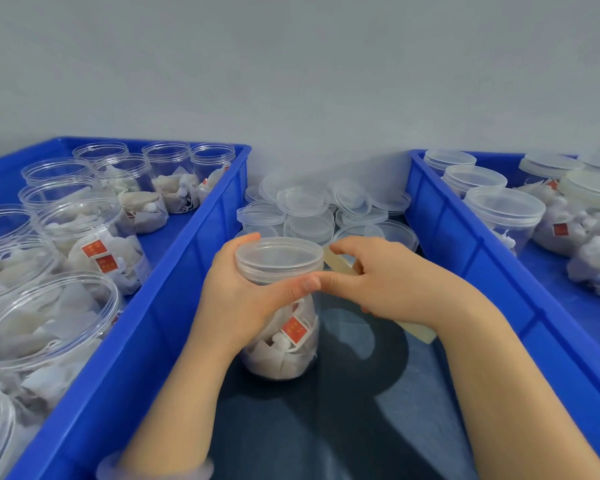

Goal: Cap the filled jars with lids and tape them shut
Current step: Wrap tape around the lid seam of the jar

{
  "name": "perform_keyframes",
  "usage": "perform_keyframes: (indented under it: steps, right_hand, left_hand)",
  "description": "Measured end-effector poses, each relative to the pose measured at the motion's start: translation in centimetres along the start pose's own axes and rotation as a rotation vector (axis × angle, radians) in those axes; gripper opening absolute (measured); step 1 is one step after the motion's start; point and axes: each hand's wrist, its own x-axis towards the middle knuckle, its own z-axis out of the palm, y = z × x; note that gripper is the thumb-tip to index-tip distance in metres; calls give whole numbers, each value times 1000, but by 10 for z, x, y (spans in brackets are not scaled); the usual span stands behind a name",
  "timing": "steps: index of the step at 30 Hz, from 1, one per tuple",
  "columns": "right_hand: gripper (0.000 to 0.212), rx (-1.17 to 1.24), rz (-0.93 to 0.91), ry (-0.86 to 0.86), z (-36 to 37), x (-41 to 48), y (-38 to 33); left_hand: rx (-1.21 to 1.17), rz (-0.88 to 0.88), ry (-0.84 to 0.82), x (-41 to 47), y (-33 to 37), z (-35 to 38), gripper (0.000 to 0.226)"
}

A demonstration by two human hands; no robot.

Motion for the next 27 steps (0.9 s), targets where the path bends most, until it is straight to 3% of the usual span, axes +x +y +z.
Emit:
perform_keyframes:
  steps: [5, 9, 13, 17, 21, 27]
  right_hand:
    - [40, -30, -13, -53, 6, 0, -4]
    - [76, 21, -21, -109, 10, 2, -6]
    - [74, 162, -109, -117, 10, 4, -1]
    - [92, 278, -134, -107, 2, 2, 8]
    - [42, 152, -128, 48, -9, -1, 15]
    - [37, 87, -10, 166, -1, 6, 16]
  left_hand:
    - [-8, 59, 42, 0, -1, -1, 107]
    - [-40, 56, 128, 1, -6, 3, 122]
    - [-68, 16, 199, 4, -10, 0, 113]
    - [-139, -29, 166, 7, -14, -3, 107]
    - [-193, -32, 116, 9, -13, -3, 101]
    - [-318, -37, 17, 7, -14, -5, 88]
